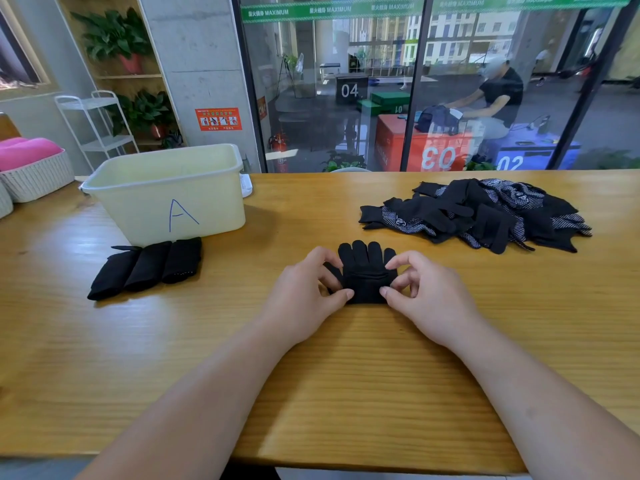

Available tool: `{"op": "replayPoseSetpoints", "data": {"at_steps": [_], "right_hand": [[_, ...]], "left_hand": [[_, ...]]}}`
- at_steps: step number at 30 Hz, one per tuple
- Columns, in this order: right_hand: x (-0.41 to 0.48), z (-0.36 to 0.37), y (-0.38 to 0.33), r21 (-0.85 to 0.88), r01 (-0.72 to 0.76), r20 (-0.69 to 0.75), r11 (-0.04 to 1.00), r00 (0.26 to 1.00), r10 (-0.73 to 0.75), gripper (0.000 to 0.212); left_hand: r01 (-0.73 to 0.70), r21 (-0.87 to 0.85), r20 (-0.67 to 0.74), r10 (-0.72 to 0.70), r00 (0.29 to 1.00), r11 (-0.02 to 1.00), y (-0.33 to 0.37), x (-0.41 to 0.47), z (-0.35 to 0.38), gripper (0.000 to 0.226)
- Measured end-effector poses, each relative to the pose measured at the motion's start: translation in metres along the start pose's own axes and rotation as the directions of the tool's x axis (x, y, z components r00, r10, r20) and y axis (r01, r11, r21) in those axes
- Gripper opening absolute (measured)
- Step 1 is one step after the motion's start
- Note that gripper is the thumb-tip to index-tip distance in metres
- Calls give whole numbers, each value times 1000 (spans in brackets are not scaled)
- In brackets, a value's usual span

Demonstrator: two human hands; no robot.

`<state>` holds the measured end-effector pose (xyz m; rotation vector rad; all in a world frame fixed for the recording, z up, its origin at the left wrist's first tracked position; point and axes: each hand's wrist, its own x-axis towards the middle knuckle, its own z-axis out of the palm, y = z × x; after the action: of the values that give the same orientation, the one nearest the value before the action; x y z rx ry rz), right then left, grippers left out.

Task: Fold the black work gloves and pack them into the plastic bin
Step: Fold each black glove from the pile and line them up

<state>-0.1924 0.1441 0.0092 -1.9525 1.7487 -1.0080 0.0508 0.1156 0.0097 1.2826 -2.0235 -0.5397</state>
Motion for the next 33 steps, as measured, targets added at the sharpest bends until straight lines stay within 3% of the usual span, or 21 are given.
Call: {"op": "replayPoseSetpoints", "data": {"at_steps": [3,7,13,18,23,30,33], "right_hand": [[-2,2,-2,-112,41,-43,993,998,-46,31],[-3,1,-5,-267,155,-62,951,982,-178,14],[-2,3,-4,-477,259,17,840,958,-286,18],[-4,-5,-6,-479,248,111,842,969,-222,35],[-4,-8,-8,-463,245,150,852,969,-197,46],[-1,-5,-8,-395,196,90,898,980,-175,33],[-1,-6,-3,-290,126,39,949,992,-120,24]], "left_hand": [[-21,97,-28,24,999,995,0,0,2,35],[-136,184,-32,145,989,973,-3,2,3,15],[-209,321,39,208,977,924,-5,2,3,26],[-237,370,127,204,971,898,-5,3,0,46],[-243,380,117,214,970,892,-9,6,0,38],[-216,346,60,208,976,913,-4,5,-1,32],[-156,268,41,151,988,951,-6,4,-2,37]]}}
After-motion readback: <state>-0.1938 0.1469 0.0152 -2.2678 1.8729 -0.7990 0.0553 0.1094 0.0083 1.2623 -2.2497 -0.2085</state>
